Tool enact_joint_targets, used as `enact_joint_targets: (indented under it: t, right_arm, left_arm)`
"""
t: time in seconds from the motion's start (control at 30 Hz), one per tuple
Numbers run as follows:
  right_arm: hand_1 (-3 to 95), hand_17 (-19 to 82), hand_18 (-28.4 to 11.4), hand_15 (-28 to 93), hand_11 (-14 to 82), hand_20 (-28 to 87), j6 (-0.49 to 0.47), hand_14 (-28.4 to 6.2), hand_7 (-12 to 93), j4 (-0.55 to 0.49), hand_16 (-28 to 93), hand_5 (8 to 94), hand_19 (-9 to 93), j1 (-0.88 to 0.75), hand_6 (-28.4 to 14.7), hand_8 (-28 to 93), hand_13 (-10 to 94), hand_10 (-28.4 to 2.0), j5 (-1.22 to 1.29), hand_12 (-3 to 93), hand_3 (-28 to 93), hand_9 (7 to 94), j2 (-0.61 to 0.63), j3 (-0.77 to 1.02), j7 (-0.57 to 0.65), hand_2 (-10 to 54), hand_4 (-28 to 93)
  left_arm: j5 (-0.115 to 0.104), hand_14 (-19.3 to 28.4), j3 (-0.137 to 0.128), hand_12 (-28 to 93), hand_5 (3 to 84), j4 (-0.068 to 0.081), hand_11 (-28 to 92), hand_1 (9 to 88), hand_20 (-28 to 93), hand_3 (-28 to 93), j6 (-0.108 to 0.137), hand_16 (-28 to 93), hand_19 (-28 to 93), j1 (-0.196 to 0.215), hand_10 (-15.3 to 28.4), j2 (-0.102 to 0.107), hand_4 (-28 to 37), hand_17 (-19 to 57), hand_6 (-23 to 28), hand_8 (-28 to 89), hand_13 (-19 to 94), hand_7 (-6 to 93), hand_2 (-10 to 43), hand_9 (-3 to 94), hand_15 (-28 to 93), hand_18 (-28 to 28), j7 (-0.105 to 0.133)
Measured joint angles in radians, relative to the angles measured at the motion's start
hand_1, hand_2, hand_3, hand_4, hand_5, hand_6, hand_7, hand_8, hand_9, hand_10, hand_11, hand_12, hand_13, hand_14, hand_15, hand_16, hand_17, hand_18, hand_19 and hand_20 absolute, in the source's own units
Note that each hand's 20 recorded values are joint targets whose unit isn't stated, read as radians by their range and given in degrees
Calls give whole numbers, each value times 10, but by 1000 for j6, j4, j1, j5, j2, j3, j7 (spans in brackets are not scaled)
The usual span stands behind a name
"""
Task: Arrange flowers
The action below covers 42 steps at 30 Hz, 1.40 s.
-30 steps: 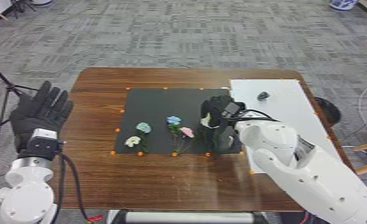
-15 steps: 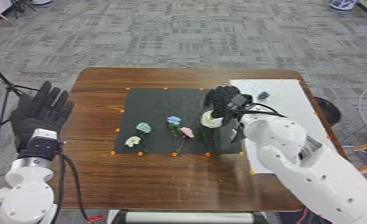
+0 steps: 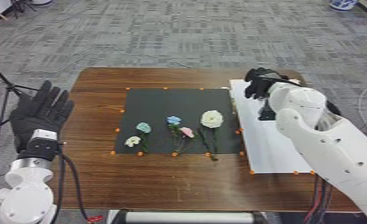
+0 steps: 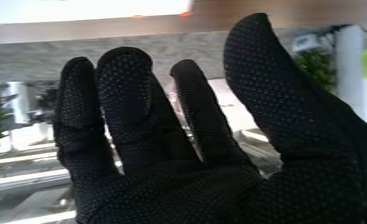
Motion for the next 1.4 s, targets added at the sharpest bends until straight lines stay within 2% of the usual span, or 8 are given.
enact_joint_targets:
  t: [0.2, 0.43, 0.57, 0.87, 1.17, 1.2, 1.3, 1.4]
  right_arm:
    - [448, 283, -251, 767, 107, 375, -10, -138, 88, 84, 297, 396, 756, 57, -56, -93, 571, -158, -29, 112, 830, 375, 11, -35, 17, -95, -282]
    - [467, 299, -243, 776, 135, 368, -109, -126, 99, 162, 295, 392, 763, 100, -52, -93, 589, -145, -30, 103, 790, 395, 4, -63, 25, -95, -283]
    - [481, 305, -239, 774, 144, 363, -86, -121, 116, 189, 294, 408, 766, 115, -47, -102, 598, -131, -37, 102, 765, 425, 7, -107, 25, -95, -283]
    - [523, 328, -230, 743, 185, 368, -10, -93, 167, 205, 324, 537, 773, 106, -5, -128, 646, -101, -51, 148, 749, 622, 8, -139, -7, -95, -283]
    - [532, 329, -228, 715, 207, 376, -4, -79, 180, 200, 387, 565, 773, 74, -4, -130, 646, -110, -97, 172, 760, 635, 12, -141, -6, -95, -283]
    - [539, 334, -227, 713, 225, 379, -5, -75, 195, 200, 397, 582, 777, 74, 0, -134, 651, -107, -100, 196, 759, 655, 12, -141, -5, -95, -283]
    - [598, 352, -225, 719, 153, 393, 4, -72, 245, 201, 424, 634, 789, 73, 14, -144, 671, -78, -110, 393, 694, 745, 13, -144, 4, -95, -283]
    - [617, 375, -224, 736, 217, 404, 58, -73, 336, 210, 432, 664, 804, 71, 16, -24, 699, -75, -131, 498, 691, 783, 20, -165, 15, -95, -283]
  left_arm:
    - [5, 124, 2, 94, 406, 0, 174, 265, 112, 710, 0, -38, 229, -2, 128, 0, -283, -55, 58, -92, 216, 114, 149, 307, 219, 110, -5]
    - [10, 124, 4, 94, 408, 0, 177, 264, 112, 710, 2, -37, 232, -6, 130, 0, -283, -56, 59, -91, 216, 116, 152, 307, 220, 110, -10]
    - [10, 126, 6, 94, 410, 0, 180, 265, 112, 710, 7, -37, 236, -9, 131, 0, -283, -57, 61, -92, 219, 117, 153, 309, 227, 110, -13]
    - [8, 127, 18, 92, 413, 0, 184, 265, 110, 710, 12, -43, 238, -18, 133, -1, -283, -56, 64, -93, 220, 119, 156, 312, 234, 110, -18]
    - [8, 127, 16, 91, 415, -1, 187, 265, 110, 711, 13, -45, 238, -15, 133, -1, -283, -56, 64, -93, 220, 119, 156, 313, 237, 110, -22]
    - [8, 127, 16, 91, 415, -1, 187, 264, 110, 712, 13, -45, 238, -15, 133, -1, -283, -56, 65, -93, 220, 119, 156, 313, 237, 110, -22]
    - [8, 127, 16, 90, 415, -1, 188, 264, 110, 711, 13, -46, 239, -15, 133, -1, -283, -56, 65, -92, 220, 119, 156, 313, 237, 110, -22]
    - [8, 127, 16, 89, 415, -2, 187, 264, 110, 711, 13, -46, 241, -14, 133, -1, -283, -57, 65, -92, 220, 119, 157, 313, 237, 110, -22]
